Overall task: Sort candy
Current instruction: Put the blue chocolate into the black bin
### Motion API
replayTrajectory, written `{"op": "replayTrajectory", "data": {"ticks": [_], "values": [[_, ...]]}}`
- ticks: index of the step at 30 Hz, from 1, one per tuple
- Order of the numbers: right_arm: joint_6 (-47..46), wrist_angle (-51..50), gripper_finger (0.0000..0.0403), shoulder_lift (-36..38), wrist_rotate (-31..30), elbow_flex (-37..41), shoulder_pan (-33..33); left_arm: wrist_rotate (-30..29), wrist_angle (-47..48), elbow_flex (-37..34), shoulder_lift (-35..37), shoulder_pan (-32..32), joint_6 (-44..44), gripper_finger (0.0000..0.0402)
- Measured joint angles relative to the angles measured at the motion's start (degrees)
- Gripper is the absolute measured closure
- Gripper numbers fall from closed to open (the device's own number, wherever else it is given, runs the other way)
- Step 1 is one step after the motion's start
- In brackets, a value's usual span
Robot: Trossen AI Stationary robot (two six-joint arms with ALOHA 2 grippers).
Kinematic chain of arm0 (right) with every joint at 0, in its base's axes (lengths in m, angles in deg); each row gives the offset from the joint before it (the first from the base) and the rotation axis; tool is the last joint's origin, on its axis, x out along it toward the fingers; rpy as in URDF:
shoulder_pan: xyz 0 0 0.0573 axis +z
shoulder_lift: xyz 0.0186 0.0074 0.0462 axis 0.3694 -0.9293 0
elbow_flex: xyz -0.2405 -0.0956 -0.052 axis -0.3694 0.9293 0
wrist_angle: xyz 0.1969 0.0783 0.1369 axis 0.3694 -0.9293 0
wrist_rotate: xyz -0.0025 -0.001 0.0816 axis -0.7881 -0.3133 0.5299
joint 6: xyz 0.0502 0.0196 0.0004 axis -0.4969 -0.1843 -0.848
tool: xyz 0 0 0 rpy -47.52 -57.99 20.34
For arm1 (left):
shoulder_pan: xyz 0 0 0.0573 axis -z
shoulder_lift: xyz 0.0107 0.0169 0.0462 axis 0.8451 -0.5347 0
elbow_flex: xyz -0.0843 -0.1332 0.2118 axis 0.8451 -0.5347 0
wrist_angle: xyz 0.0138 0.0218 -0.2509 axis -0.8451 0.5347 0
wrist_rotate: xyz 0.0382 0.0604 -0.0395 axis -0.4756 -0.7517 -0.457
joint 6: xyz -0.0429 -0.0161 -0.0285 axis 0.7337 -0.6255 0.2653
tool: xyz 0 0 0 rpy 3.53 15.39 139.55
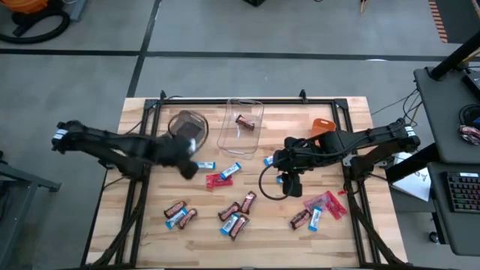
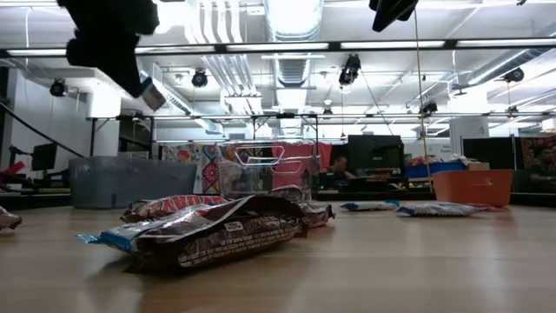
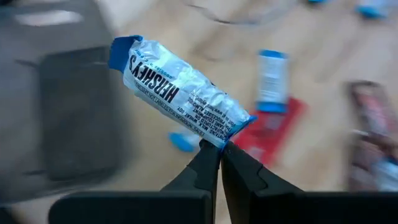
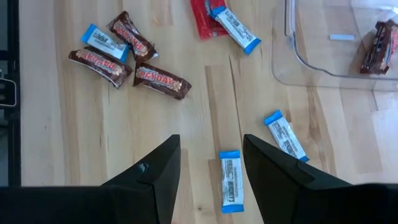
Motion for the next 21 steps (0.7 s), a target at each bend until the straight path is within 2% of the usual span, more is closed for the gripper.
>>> {"op": "replayTrajectory", "data": {"ticks": [2,7,11,17,21], "values": [[0.3,0.6,0.0236,0.0,0.0,0.0,0.0,0.0,1.7,0.0,-0.3,-5.0,-5.3,0.0401],[0.6,0.7,0.0236,0.0,0.0,0.0,0.0,0.0,2.6,-0.1,-2.0,-16.3,-31.5,0.0401],[0.5,0.8,0.0236,0.0,0.0,0.0,0.0,0.0,2.7,-0.1,-4.1,-23.5,-47.5,0.0401],[0.5,0.8,0.0236,0.0,0.0,0.0,0.0,0.6,3.1,-0.2,-6.8,-30.3,-67.2,0.0401],[0.6,0.8,0.0236,0.0,0.0,0.0,0.0,1.0,2.9,-0.2,-8.4,-33.1,-72.6,0.0401]]}}
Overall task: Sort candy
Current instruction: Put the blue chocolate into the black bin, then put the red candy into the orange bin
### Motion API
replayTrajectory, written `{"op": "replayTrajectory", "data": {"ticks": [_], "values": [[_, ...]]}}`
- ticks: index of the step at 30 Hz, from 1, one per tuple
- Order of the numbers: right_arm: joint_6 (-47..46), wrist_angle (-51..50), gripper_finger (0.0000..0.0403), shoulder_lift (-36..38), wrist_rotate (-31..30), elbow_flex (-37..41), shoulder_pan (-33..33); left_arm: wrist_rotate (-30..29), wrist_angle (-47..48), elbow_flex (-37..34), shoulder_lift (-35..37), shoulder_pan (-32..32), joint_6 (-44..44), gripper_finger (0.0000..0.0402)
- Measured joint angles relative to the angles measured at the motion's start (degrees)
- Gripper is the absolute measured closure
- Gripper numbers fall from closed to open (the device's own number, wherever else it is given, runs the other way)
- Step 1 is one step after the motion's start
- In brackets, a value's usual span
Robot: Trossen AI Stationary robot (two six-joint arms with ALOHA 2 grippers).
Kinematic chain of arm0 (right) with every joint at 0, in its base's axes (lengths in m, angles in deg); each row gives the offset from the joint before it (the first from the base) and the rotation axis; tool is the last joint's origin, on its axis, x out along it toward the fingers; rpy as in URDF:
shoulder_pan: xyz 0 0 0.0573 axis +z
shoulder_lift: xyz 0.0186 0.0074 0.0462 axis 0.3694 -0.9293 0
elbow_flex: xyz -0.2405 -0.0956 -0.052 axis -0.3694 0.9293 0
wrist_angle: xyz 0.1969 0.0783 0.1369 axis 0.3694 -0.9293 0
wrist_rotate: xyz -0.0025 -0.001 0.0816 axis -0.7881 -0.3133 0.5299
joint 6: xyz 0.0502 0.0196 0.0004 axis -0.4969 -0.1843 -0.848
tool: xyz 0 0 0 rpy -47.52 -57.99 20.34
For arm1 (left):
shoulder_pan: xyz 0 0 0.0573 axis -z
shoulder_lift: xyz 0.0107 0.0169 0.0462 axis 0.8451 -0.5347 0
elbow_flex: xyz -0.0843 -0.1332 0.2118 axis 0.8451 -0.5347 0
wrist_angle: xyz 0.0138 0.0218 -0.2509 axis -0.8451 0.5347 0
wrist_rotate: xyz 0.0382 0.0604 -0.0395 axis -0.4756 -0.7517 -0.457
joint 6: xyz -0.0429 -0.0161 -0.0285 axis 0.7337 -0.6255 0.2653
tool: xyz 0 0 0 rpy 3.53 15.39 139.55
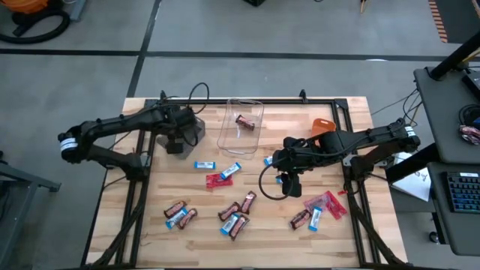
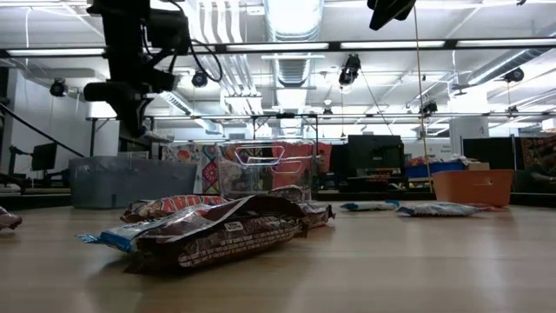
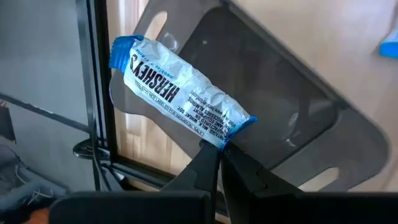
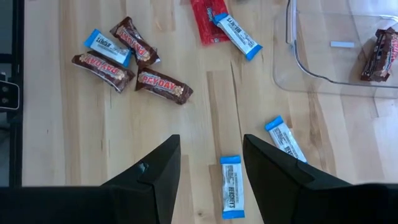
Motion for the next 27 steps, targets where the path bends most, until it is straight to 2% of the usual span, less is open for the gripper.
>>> {"op": "replayTrajectory", "data": {"ticks": [18,27], "values": [[1.5,0.2,0.0236,0.0,0.0,0.0,0.0,0.5,-0.7,0.0,-9.7,-1.4,-5.2,0.0401],[1.4,0.4,0.0236,0.0,0.0,0.0,0.0,0.1,-0.7,0.0,-10.9,-1.4,-5.0,0.0345]]}}
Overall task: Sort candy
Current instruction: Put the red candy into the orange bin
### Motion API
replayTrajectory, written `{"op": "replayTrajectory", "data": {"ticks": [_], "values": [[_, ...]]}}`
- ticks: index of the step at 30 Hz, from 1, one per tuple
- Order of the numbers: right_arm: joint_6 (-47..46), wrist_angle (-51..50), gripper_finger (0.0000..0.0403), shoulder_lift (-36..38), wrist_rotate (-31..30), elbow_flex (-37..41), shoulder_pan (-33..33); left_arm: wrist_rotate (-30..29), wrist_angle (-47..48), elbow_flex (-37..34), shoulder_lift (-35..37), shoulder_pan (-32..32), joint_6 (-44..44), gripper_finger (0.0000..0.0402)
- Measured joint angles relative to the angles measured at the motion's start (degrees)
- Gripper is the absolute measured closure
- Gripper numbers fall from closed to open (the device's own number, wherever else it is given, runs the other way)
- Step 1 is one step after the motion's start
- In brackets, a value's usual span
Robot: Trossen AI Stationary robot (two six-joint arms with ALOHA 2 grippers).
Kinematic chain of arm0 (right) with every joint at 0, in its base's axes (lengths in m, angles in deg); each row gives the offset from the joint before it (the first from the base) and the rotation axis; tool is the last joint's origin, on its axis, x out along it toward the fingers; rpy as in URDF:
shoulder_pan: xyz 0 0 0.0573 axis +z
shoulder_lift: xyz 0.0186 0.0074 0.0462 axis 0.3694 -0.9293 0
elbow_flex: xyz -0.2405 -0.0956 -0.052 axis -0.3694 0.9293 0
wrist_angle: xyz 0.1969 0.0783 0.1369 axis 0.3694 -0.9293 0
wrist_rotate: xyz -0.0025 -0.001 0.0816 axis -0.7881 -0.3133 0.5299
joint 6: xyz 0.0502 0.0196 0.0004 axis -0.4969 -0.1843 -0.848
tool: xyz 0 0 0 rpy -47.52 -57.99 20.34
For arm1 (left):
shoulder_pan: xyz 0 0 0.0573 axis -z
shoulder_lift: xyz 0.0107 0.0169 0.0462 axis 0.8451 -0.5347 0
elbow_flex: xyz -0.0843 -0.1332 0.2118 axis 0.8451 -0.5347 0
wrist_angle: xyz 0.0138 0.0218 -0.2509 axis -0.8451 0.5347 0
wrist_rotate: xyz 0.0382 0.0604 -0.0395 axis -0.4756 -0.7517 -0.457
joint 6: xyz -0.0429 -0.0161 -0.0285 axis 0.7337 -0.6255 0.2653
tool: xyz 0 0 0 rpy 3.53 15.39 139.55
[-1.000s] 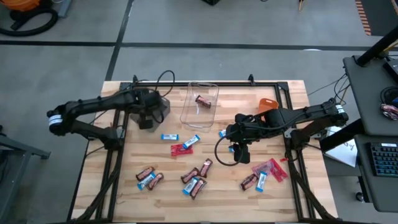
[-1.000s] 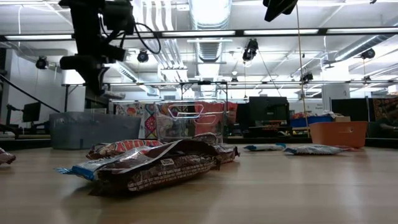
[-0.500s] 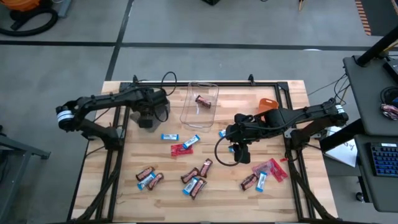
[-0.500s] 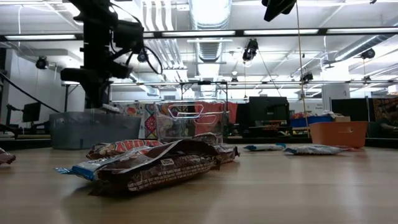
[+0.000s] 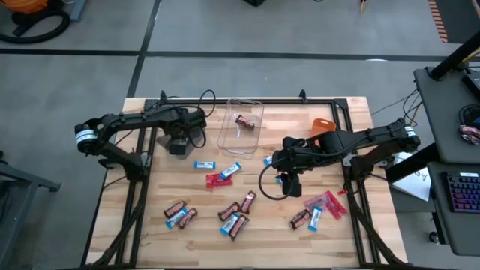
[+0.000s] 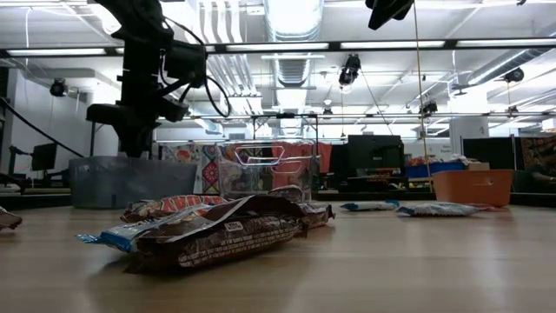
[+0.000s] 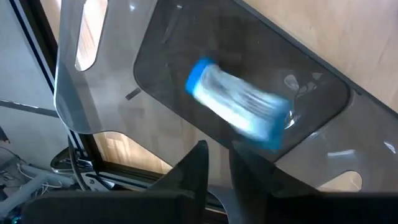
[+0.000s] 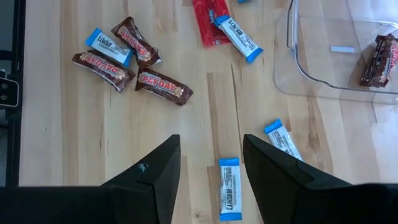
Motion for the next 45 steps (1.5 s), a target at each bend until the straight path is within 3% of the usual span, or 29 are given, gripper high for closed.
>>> {"op": "replayTrajectory", "data": {"ticks": [5,12,20,24,34,45], "values": [[-0.2,0.0,0.0236,0.0,0.0,0.0,0.0,0.0,0.5,0.3,0.3,0.0,1.1,0.0317],[-1.0,0.0,0.0236,0.0,0.0,0.0,0.0,1.0,1.1,0.5,4.3,0.3,7.7,0.0311],[-2.4,0.0,0.0236,0.0,0.0,0.3,0.0,16.7,-5.3,0.2,15.4,1.0,23.2,0.0311],[-5.7,0.1,0.0236,0.0,0.0,1.4,0.0,17.2,-11.3,-0.7,21.0,4.3,31.7,0.0311],[-5.3,0.0,0.0236,0.0,0.0,9.3,0.0,12.3,-33.5,-9.2,31.6,21.3,41.6,0.0321],[0.3,0.7,0.0236,0.0,-0.2,15.7,-0.1,-1.0,-41.9,-14.1,30.8,37.6,49.0,0.0325]]}}
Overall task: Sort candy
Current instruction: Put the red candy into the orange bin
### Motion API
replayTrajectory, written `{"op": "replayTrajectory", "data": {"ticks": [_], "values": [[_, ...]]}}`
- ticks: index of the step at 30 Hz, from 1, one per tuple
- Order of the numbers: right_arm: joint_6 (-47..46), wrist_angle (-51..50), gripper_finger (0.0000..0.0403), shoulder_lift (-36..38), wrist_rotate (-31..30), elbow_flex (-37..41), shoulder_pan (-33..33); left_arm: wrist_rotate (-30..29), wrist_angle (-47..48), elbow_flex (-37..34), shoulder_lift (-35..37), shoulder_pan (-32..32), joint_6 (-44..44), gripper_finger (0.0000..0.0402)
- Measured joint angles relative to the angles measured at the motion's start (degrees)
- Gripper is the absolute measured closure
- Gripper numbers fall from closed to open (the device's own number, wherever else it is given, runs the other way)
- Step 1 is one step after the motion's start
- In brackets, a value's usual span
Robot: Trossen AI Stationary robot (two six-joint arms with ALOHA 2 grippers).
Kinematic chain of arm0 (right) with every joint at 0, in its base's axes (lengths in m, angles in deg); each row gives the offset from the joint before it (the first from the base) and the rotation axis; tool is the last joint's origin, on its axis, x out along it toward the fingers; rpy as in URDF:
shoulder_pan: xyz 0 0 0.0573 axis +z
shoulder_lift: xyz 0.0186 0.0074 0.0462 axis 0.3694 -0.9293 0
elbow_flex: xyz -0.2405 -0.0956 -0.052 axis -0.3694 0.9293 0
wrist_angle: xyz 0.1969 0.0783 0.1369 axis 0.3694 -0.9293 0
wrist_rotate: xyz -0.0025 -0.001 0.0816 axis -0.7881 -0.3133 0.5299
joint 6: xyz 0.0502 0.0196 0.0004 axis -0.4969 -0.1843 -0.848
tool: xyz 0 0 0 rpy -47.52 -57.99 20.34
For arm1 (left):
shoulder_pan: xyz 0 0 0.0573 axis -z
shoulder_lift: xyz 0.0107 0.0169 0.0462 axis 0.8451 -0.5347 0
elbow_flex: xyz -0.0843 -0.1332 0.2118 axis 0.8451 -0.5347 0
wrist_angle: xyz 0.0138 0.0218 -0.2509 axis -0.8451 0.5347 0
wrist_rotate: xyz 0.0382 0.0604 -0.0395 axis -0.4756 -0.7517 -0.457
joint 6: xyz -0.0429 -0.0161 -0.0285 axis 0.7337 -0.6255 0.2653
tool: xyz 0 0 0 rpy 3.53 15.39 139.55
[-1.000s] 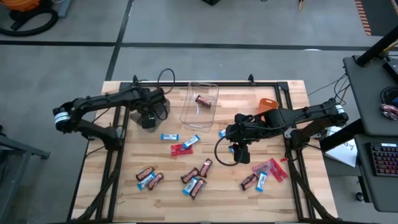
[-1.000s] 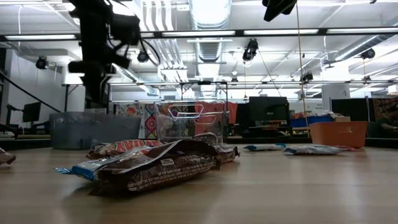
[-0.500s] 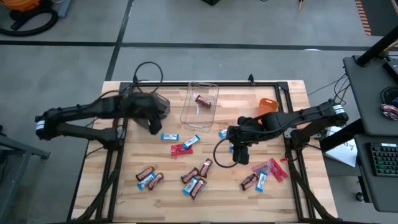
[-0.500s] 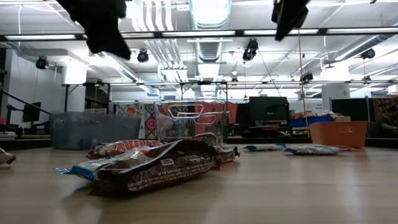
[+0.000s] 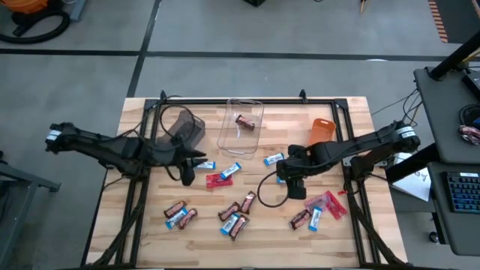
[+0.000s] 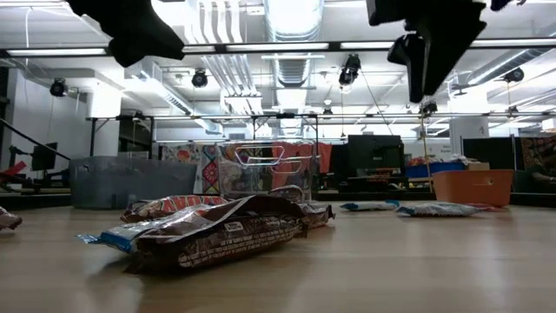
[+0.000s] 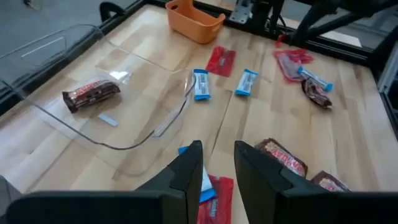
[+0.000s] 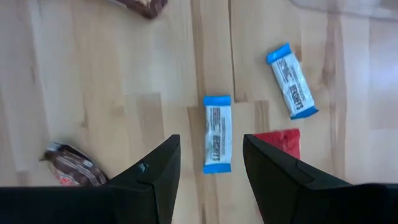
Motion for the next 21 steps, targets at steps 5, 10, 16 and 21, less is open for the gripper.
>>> {"op": "replayTrajectory", "data": {"ticks": [5,10,16,21], "values": [[-0.1,0.0,0.0229,0.0,-0.2,2.3,0.0,-6.6,-0.2,0.0,-0.8,4.7,1.7,0.0325],[-4.4,-0.3,0.0227,0.0,0.8,5.0,0.1,-8.1,-0.7,0.0,-1.6,6.2,1.9,0.0325],[-6.2,-1.1,0.0227,0.0,-2.2,9.2,-0.1,-8.2,-1.4,0.0,-3.0,6.2,0.3,0.0325],[4.0,0.0,0.0227,-0.1,-9.8,14.1,-0.1,-8.2,-2.7,0.0,-3.7,6.2,-0.7,0.0325]]}}
